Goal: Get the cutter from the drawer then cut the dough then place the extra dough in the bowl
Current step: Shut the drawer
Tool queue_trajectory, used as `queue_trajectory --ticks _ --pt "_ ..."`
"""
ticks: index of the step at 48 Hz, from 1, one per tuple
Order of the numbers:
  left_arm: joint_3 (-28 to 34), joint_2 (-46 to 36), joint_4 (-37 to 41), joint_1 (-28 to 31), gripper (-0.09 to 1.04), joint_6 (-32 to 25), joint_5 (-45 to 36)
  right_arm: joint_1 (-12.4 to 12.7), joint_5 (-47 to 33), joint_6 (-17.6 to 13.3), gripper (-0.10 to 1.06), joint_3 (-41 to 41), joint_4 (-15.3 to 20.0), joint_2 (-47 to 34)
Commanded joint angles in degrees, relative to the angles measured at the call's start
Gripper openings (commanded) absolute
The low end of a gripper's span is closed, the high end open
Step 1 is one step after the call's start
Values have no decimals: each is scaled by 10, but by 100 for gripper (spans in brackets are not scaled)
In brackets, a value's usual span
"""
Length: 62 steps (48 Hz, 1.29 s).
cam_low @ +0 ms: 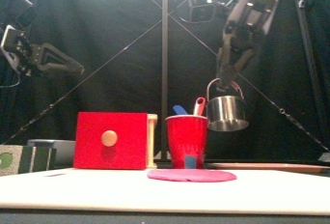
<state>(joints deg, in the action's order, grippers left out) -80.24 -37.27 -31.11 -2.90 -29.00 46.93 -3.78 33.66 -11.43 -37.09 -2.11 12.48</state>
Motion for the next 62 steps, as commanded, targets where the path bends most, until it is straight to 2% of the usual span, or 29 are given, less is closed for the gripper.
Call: queue_trajectory --ticks 1,14,27,39,46,54,62 --pt "19 1 2 13 54 3 3 -1 -8 0 41 -13 0 21" --pt "30 1 -1 21 54 4 3 -5 -11 0 42 -29 -11 13" --pt "30 1 -1 25 54 4 3 -18 -47 -2 42 -54 7 11" --pt "30 1 -1 33 54 3 3 -19 -88 -2 44 -72 8 -2" --pt "30 1 1 34 54 1 3 -18 -96 -3 52 -76 9 -9" --pt "30 1 1 36 54 1 2 -16 -112 -12 66 -79 28 -11" --pt "30 1 1 39 54 1 3 -19 -115 -32 69 -77 21 -11"
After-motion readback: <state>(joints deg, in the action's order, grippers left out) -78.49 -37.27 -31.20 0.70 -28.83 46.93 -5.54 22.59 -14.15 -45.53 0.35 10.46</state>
